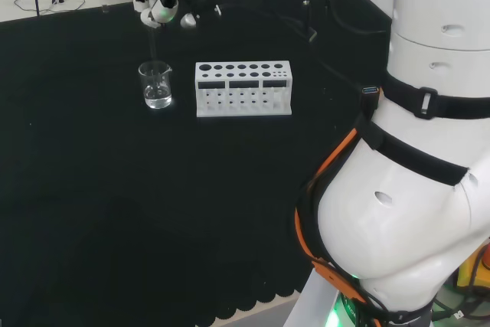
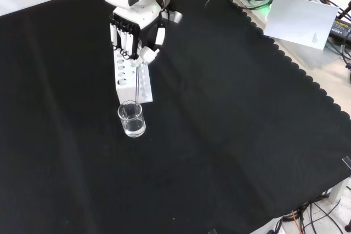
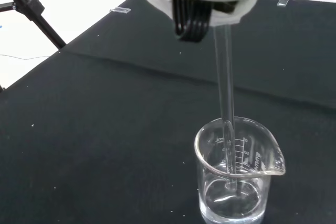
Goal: Put the glass rod back on the white test tube rack.
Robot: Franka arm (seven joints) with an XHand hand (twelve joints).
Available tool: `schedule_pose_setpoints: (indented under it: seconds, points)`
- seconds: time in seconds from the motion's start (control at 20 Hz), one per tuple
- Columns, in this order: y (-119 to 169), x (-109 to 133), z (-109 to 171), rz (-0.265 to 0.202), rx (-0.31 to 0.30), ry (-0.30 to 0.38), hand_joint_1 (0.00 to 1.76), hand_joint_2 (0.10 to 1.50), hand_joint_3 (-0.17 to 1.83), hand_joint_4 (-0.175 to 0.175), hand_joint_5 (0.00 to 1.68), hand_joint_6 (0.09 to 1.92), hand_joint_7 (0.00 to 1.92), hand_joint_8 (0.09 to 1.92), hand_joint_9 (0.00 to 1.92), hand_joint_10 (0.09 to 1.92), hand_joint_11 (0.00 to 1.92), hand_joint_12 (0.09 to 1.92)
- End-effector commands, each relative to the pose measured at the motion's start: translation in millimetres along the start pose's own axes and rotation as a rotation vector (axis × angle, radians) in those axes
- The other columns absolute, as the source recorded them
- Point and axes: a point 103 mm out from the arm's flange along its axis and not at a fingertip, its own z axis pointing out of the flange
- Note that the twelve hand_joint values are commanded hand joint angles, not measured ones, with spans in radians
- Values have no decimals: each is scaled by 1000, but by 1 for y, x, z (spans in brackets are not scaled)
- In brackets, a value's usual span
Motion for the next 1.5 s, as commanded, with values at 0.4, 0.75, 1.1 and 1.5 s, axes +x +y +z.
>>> schedule_pose_setpoints:
  seconds: [0.4,0.75,1.1,1.5]
  points:
    - [-34,-45,-90,99,-144,3,1318,695,611,-175,1216,457,1309,870,1763,636,1262,737]
    - [-47,-72,-116,179,-181,14,1318,696,610,-175,1217,456,1309,871,1763,636,1262,737]
    - [-64,-96,-129,223,-184,-15,1318,697,608,-175,1216,455,1308,871,1764,637,1261,738]
    - [-76,-116,-132,264,-172,-12,1318,697,608,-175,1216,455,1308,872,1764,637,1261,738]
